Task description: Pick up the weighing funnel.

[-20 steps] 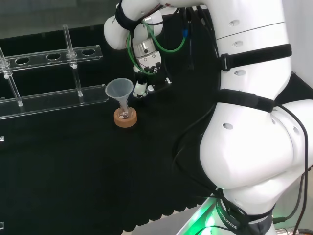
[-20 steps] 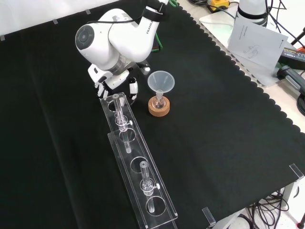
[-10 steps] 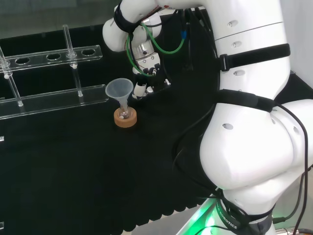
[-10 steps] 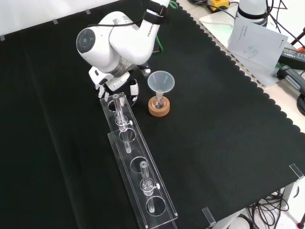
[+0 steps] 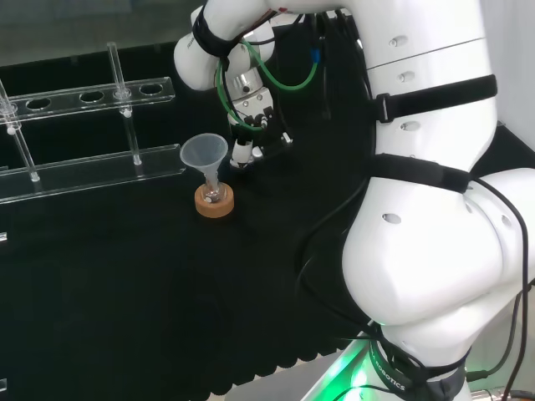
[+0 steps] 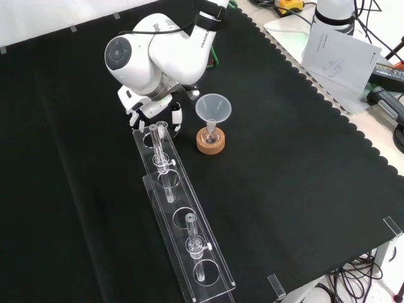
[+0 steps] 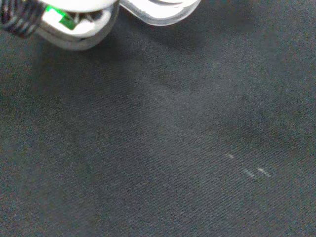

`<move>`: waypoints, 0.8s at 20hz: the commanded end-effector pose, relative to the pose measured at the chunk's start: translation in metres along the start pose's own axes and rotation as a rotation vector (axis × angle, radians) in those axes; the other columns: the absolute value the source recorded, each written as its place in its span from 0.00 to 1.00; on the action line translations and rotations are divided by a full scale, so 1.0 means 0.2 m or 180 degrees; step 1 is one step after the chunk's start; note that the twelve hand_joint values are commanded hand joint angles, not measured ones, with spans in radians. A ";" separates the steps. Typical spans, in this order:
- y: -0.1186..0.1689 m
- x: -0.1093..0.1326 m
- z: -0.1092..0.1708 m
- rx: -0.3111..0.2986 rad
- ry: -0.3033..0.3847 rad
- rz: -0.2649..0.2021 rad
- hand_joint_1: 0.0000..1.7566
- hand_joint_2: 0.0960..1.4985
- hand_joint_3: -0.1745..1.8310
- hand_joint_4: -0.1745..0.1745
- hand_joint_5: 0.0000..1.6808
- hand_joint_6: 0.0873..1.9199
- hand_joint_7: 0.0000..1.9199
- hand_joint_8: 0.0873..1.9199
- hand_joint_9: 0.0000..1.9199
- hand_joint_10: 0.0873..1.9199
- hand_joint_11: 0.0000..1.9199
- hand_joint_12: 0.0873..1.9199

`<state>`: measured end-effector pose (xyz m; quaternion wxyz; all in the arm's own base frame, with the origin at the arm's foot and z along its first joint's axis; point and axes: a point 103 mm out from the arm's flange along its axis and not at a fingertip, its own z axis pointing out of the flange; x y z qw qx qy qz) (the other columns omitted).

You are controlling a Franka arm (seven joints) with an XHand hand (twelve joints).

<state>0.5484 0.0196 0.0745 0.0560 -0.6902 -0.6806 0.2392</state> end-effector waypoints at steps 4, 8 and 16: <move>-0.03 -0.08 -0.05 -0.0059 -0.0010 0.0022 0.62 0.41 0.45 1.00 0.69 0.45 0.31 0.33 0.50 0.21 0.36 0.60; -0.06 -0.12 -0.08 -0.0105 0.0010 0.0020 0.62 0.41 0.45 1.00 0.69 0.45 0.31 0.33 0.51 0.20 0.37 0.60; -0.15 -0.24 -0.21 -0.0141 -0.0001 0.0060 0.62 0.41 0.44 1.00 0.69 0.45 0.31 0.33 0.51 0.19 0.38 0.59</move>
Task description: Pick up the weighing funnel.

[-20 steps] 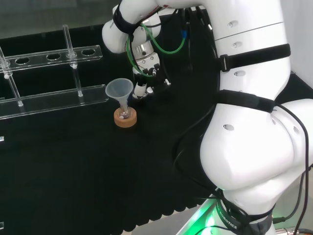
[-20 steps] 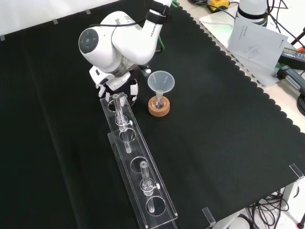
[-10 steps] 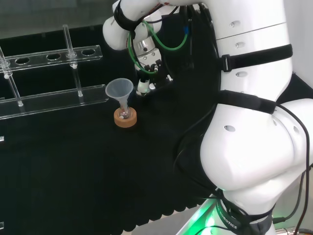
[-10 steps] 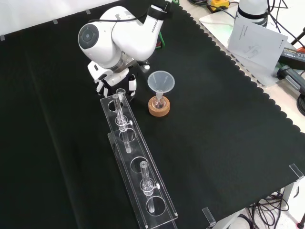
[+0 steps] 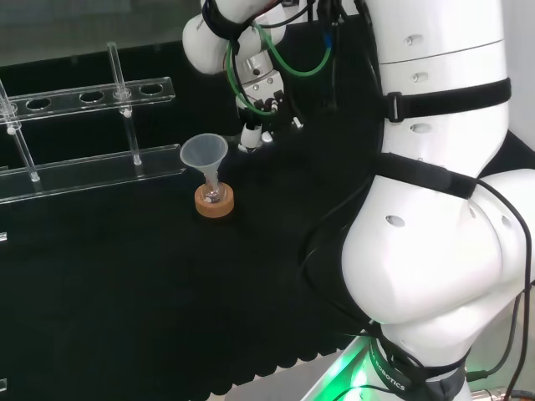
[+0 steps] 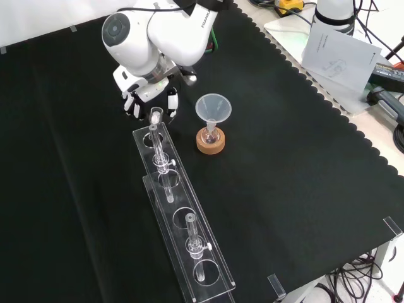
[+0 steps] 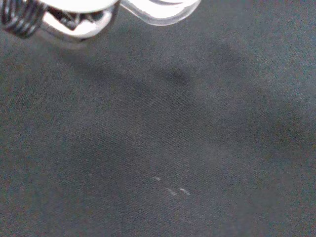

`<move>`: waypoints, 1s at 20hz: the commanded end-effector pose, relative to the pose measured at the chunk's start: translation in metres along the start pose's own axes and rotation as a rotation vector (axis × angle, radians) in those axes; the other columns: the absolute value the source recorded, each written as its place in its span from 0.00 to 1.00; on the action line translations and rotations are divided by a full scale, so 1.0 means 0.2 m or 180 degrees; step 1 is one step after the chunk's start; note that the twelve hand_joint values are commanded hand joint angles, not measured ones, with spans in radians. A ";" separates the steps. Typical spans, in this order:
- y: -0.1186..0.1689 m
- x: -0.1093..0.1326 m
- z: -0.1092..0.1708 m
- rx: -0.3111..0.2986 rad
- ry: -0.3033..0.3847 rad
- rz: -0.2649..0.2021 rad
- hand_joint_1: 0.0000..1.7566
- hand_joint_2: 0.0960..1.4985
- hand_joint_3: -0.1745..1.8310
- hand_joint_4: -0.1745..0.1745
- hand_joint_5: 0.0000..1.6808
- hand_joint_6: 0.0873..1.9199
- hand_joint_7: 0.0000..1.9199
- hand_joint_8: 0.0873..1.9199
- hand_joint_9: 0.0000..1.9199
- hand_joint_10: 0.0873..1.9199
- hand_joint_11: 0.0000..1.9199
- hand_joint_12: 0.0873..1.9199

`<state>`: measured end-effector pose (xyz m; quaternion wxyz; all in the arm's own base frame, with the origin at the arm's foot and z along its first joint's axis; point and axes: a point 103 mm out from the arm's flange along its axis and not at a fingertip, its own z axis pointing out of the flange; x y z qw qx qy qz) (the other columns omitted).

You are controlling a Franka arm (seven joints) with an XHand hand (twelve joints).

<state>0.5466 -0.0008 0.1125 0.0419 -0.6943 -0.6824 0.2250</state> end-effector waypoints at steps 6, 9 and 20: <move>-0.21 -0.24 -0.21 -0.0050 -0.0018 0.0155 0.62 0.41 0.44 1.00 0.69 0.45 0.30 0.33 0.51 0.19 0.38 0.58; -0.27 -0.29 -0.27 -0.0102 -0.0013 0.0199 0.62 0.41 0.44 1.00 0.69 0.45 0.30 0.33 0.50 0.19 0.38 0.58; -0.50 -0.36 -0.42 -0.0196 -0.0052 0.0287 0.62 0.41 0.44 1.00 0.69 0.45 0.30 0.33 0.50 0.18 0.39 0.58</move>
